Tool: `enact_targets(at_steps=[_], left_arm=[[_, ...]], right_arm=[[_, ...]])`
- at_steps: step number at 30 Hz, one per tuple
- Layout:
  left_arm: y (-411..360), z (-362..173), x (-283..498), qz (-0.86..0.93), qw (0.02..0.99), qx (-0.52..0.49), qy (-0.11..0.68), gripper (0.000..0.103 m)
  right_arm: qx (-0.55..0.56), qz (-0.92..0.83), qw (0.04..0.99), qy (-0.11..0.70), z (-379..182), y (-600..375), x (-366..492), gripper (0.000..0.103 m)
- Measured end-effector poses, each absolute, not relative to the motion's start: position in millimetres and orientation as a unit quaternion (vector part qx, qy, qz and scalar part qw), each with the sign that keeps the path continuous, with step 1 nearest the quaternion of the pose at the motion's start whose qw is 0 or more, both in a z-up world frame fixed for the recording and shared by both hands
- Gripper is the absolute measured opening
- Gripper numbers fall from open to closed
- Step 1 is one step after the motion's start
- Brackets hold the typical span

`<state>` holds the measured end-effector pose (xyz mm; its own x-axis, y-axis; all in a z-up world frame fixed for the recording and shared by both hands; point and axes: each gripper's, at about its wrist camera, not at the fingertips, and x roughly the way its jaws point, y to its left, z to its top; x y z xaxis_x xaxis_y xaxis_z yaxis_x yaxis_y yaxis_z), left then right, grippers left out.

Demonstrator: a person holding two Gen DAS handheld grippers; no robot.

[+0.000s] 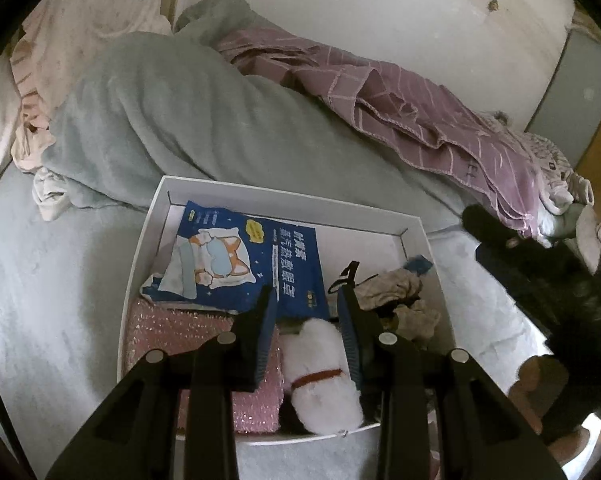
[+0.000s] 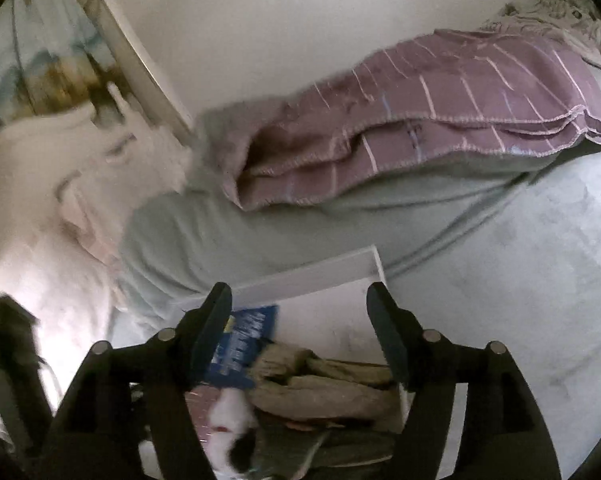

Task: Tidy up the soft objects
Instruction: 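Lower blue printed packet into white box and open right tool, then move right tool back to second blue packet beside pink bottle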

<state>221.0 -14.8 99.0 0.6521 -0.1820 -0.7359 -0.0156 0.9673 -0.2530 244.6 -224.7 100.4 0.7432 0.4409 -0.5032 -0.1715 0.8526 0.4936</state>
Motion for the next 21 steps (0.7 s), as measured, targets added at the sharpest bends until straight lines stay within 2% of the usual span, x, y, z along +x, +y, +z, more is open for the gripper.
enact_targets(at_steps=[5, 7, 8, 13, 21], left_arm=[[-21, 100, 216, -0.043, 0.899, -0.1, 0.424, 0.033], [-22, 100, 213, -0.037, 0.896, -0.094, 0.433, 0.045], [-23, 100, 212, -0.035, 0.894, -0.09, 0.437, 0.047], [-21, 102, 203, -0.015, 0.887, -0.069, 0.456, 0.047], [-2, 100, 164, 0.014, 0.872, -0.039, 0.488, 0.047]], right_arm=[[0.204, 0.166, 0.902, 0.342, 105, -223, 239, 0.072], [0.185, 0.154, 0.901, 0.362, 106, -215, 234, 0.072], [0.177, 0.15, 0.898, 0.373, 106, -211, 234, 0.072], [0.16, 0.151, 0.873, 0.436, 105, -206, 227, 0.072], [0.166, 0.169, 0.855, 0.461, 114, -204, 207, 0.072]])
